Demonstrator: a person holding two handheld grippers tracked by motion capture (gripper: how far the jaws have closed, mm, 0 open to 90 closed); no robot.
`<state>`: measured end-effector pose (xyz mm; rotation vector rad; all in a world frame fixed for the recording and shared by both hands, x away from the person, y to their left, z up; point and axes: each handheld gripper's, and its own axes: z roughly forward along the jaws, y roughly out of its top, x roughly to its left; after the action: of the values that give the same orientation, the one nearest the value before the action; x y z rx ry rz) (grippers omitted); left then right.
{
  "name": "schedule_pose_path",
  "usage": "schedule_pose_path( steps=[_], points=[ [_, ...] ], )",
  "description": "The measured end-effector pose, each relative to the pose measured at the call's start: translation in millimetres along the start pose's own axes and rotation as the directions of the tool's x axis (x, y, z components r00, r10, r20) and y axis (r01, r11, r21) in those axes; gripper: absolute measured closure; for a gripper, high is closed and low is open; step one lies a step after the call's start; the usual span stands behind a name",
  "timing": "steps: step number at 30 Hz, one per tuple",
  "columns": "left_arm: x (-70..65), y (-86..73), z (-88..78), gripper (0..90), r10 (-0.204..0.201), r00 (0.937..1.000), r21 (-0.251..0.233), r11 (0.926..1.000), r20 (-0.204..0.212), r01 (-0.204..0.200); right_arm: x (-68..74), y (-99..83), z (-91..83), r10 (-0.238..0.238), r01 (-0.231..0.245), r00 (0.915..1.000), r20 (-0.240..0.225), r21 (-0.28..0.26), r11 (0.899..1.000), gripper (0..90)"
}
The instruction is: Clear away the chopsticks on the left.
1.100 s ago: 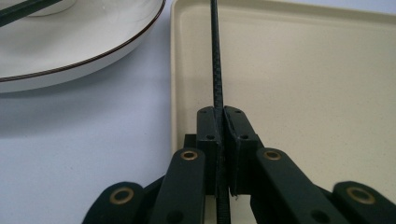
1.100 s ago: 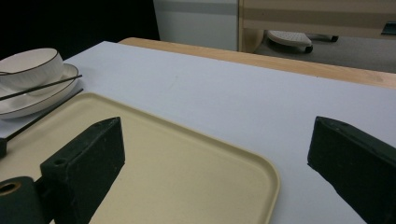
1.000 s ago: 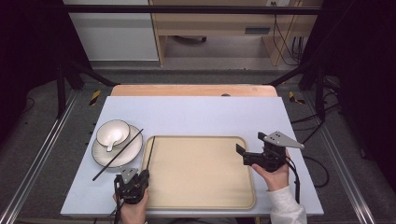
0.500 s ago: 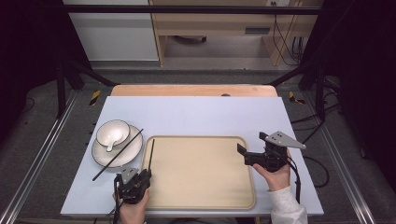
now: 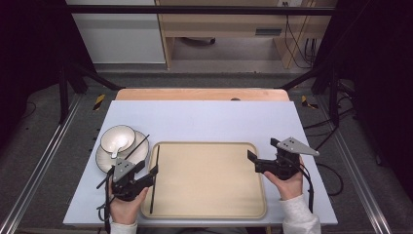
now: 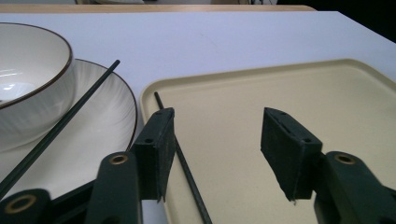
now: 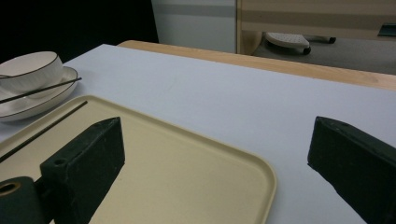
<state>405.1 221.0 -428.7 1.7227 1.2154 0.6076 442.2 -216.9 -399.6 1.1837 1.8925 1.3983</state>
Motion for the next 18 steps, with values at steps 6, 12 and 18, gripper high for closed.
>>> schedule_pose_path(
  steps=[6,12,18],
  points=[
    [8.2,6.1,3.2,32.0,0.055,0.9982,0.029,0.998,0.025,-0.055,0.2,0.3,-0.6,0.004,-0.004,1.0,-0.003,0.0,1.0,4.1],
    [17.6,6.3,1.0,24.0,0.103,0.9939,0.072,0.9918,0.038,-0.106,0.2,0.8,-1.4,0.001,-0.001,1.0,-0.003,-0.005,1.0,4.1],
    [28.0,1.3,-7.7,21.6,0.162,0.9859,0.104,0.9807,0.041,-0.166,0.6,1.7,-2.5,0.006,-0.006,1.0,-0.003,-0.007,1.0,4.1]
  ],
)
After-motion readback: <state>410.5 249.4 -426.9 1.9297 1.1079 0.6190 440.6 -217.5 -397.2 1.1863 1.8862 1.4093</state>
